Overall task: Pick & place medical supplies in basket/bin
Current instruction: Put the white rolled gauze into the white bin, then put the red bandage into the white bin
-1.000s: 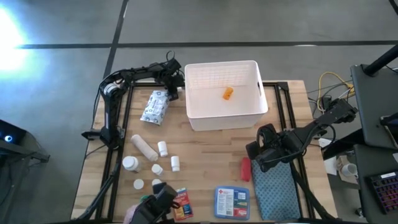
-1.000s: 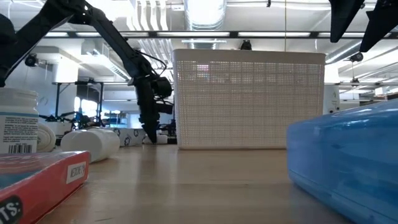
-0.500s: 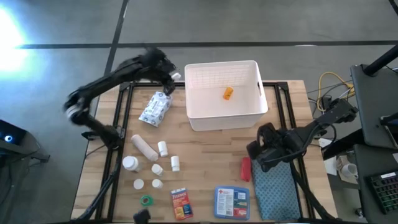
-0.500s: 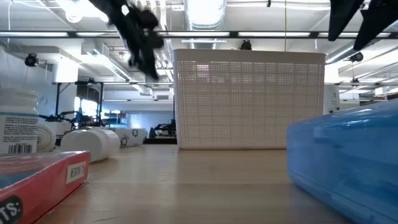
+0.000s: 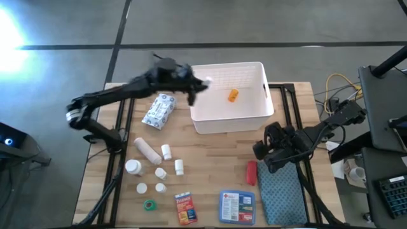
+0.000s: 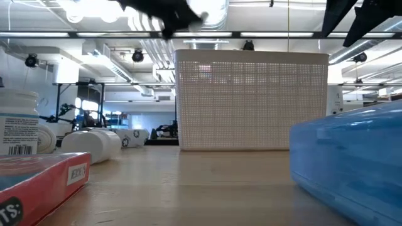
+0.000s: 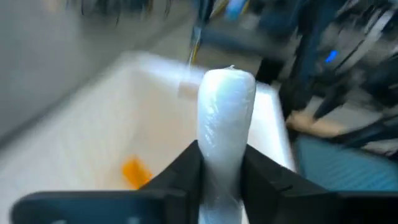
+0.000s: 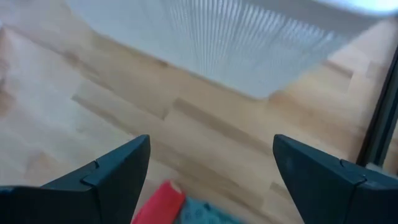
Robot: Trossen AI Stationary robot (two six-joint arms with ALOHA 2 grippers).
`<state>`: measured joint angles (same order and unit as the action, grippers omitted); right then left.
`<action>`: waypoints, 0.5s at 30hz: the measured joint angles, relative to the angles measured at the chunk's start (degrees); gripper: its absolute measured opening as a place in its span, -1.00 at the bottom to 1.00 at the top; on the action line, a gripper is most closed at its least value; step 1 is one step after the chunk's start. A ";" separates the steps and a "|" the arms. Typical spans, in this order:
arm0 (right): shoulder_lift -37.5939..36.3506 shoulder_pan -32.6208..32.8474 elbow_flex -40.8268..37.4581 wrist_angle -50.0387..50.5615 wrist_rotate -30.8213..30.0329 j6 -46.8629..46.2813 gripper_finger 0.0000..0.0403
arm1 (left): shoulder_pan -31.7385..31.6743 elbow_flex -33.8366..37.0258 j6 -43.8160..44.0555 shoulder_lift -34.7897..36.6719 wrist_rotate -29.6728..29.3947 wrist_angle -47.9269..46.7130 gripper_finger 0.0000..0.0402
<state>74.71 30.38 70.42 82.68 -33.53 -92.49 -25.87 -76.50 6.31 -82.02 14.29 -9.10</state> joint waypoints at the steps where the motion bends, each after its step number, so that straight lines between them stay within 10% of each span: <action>1: 0.03 0.10 0.10 -0.23 1.68 0.15 0.62 | 0.28 -0.89 0.68 -1.72 0.01 -0.68 -0.54; 15: 0.39 3.03 -1.88 -3.02 21.59 -13.54 0.62 | 1.11 -21.58 -2.19 -11.21 -4.14 -25.17 0.27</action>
<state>75.09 33.41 68.55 79.66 -11.94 -106.03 -24.75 -98.08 4.12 -93.23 10.15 -34.27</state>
